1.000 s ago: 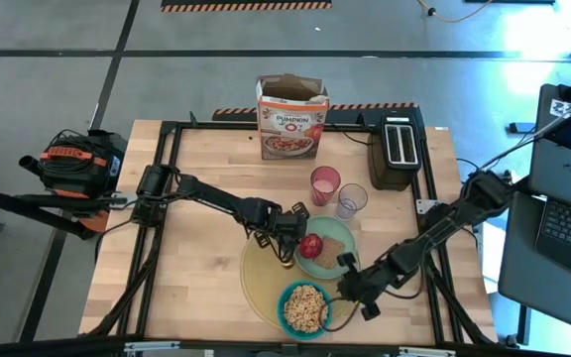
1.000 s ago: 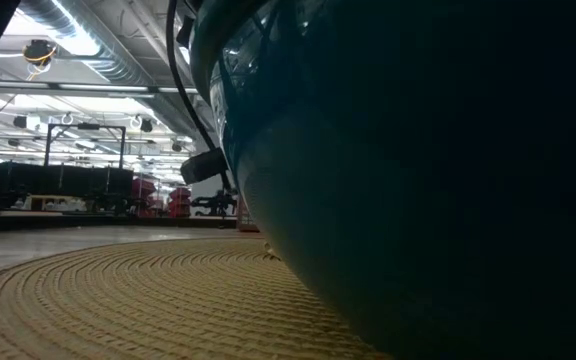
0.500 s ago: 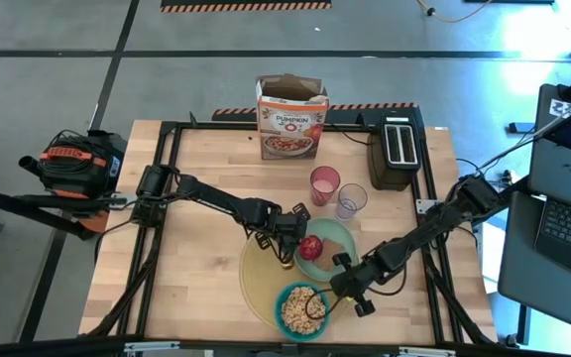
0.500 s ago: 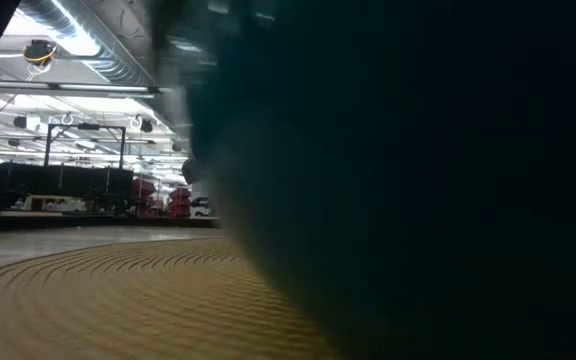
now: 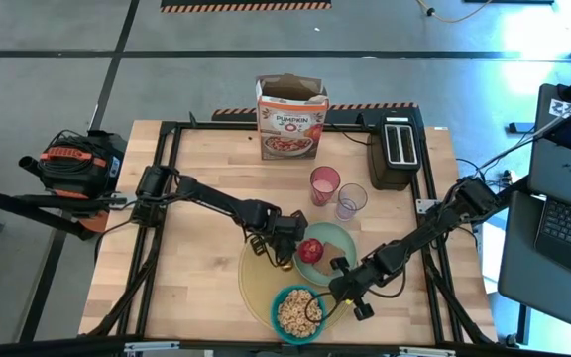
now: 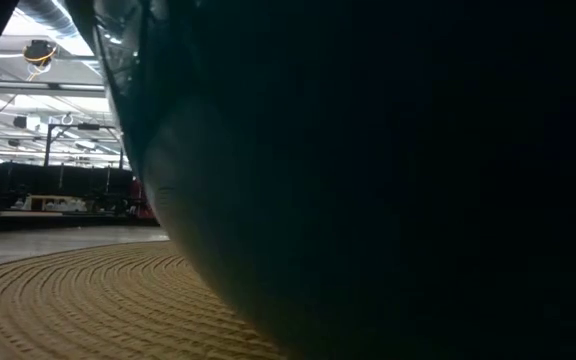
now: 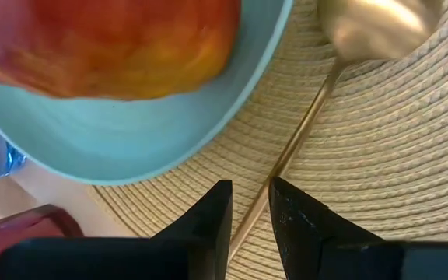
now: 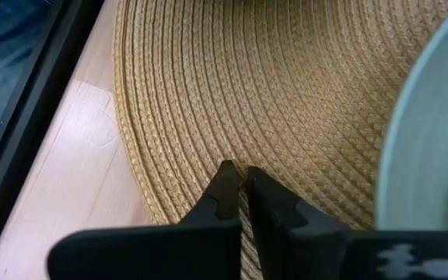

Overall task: Arrange a breakfast setting
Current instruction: Put the spoon on the brown table mat to the left side of the blue bowl

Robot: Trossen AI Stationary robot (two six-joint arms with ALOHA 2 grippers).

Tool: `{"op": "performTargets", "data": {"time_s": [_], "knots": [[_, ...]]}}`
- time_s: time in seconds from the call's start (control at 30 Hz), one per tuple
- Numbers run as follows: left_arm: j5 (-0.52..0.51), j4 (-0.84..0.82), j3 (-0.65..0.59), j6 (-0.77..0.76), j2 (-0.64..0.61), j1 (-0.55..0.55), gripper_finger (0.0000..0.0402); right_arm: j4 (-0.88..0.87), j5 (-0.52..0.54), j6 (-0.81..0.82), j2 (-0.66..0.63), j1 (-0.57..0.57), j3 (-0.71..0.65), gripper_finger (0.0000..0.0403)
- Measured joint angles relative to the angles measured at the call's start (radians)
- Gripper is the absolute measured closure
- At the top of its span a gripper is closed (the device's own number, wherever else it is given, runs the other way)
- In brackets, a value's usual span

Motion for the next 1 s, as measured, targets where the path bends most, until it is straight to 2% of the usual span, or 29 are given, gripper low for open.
{"op": "performTargets", "data": {"time_s": [0.2,0.4,0.57,0.77,1.0], "knots": [[-0.03,0.08,0.0,-0.038,0.0,-0.009,0.0326,0.001,0.015,-0.001,0.0,0.001,-0.001,0.0396],[-0.03,0.077,0.001,0.059,0.008,-0.011,0.0355,0.001,0.017,-0.001,0.0,0.001,-0.001,0.0395],[0.008,0.126,-0.039,0.072,0.015,-0.007,0.0378,0.002,0.014,-0.003,0.0,0.0,-0.001,0.0395],[-0.023,0.116,-0.072,0.087,0.016,-0.006,0.0393,0.002,0.014,-0.003,0.0,-0.001,-0.001,0.0395],[-0.049,0.016,-0.071,0.075,0.014,-0.02,0.0395,0.006,0.023,-0.005,0.0,-0.008,-0.001,0.0395]]}}
